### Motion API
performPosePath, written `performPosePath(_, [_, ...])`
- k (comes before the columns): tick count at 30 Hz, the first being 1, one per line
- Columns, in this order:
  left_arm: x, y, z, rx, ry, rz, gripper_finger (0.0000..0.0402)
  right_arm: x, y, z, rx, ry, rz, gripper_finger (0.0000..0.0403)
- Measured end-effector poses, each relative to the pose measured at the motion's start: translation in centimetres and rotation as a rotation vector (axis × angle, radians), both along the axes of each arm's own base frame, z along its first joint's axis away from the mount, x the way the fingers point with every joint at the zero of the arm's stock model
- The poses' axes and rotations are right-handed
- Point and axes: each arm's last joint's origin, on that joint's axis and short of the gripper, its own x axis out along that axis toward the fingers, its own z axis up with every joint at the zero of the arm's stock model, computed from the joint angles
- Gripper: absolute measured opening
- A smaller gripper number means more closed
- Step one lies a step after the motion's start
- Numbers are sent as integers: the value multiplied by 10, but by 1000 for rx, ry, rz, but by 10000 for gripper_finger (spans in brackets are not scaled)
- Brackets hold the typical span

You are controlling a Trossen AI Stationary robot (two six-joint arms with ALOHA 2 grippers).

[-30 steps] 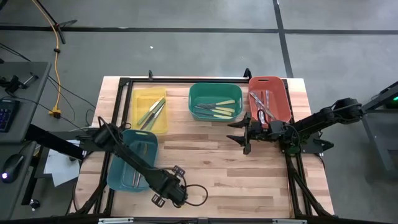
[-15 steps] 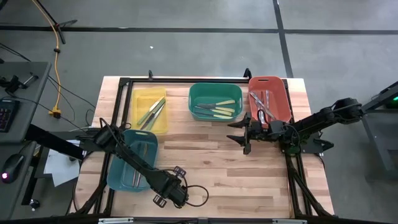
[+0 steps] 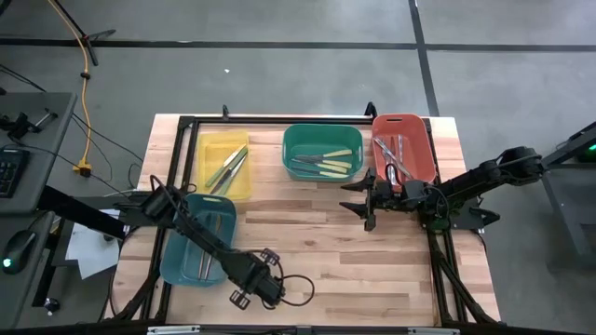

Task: Sort silverware by color (type)
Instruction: Put the gold knife into the blue bin

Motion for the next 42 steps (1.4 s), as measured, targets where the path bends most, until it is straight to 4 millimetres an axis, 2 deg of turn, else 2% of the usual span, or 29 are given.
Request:
performPosePath(3, [2,3,0,-4,5,-4,9,0,0,0,0,0,0,224])
performPosePath(13, [7,11,1,-10,0,-67,4,0,0,0,0,0,0,224])
performPosePath(19, [12,18,13,23,-88,-75,2,0,0,0,0,0,0,224])
performPosePath(22, [19,28,25,63,-170,-56,1,0,0,0,0,0,0,224])
performPosePath(26, [29,35,33,16,-229,-65,1,0,0,0,0,0,0,224])
performPosePath(33, [55,64,52,-36,-398,-27,1,0,0,-1,-1,7,0,224])
performPosePath(39, [68,91,82,-73,-550,15,0,0,0,-2,-4,23,0,224])
performPosePath(42, [71,103,109,-148,-668,20,0,0,0,-3,-3,26,0,224])
